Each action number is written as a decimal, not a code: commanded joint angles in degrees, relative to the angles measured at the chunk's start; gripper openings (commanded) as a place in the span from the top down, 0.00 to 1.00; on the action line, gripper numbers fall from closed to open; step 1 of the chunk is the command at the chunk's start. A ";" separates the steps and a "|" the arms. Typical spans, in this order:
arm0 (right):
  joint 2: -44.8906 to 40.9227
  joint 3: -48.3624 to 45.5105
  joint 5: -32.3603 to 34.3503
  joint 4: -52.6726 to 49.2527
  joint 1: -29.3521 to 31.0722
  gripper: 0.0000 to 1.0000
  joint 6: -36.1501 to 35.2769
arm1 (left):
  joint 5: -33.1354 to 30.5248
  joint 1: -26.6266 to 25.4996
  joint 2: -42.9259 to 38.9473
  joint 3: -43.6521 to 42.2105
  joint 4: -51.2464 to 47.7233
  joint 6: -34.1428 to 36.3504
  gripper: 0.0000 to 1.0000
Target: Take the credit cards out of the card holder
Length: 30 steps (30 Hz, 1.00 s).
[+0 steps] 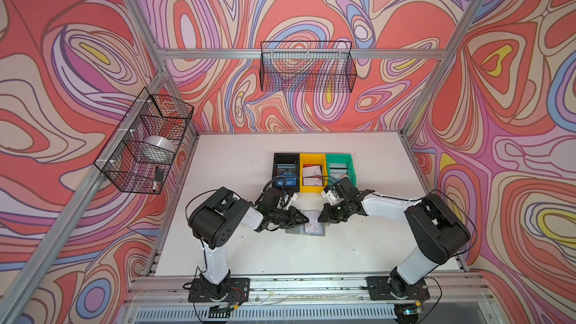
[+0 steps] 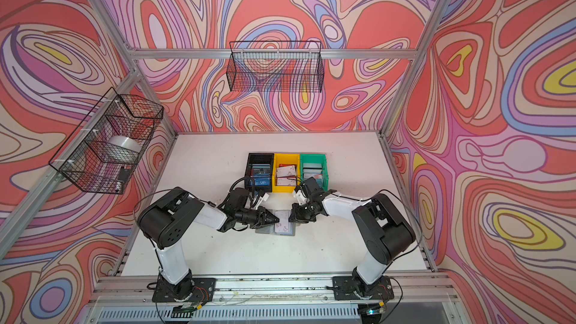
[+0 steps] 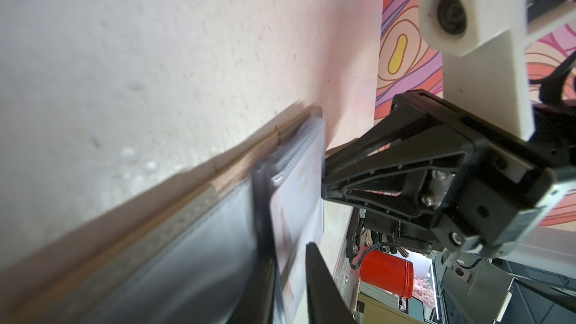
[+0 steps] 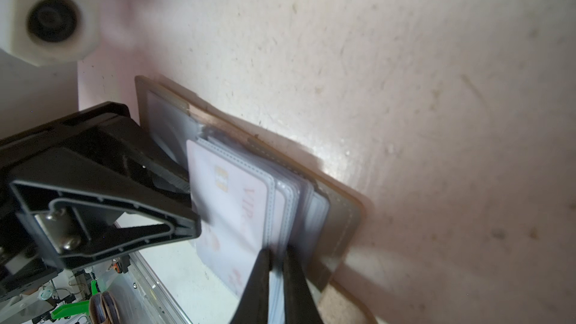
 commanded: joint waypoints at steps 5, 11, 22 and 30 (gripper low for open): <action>2.93 -1.64 1.13 1.50 1.62 0.88 0.22 | -8.08 0.03 0.73 -5.34 -10.78 0.13 0.76; 3.02 -1.72 1.04 1.44 1.62 0.88 0.22 | -8.15 0.20 -0.67 -5.72 -12.31 0.49 0.74; 2.87 -2.02 0.98 1.70 1.62 0.88 0.39 | -8.61 0.74 -1.96 -7.44 -12.15 0.09 0.76; 2.65 -2.33 1.00 1.72 1.61 0.88 0.56 | -7.38 0.85 0.07 -8.29 -7.24 -1.97 0.80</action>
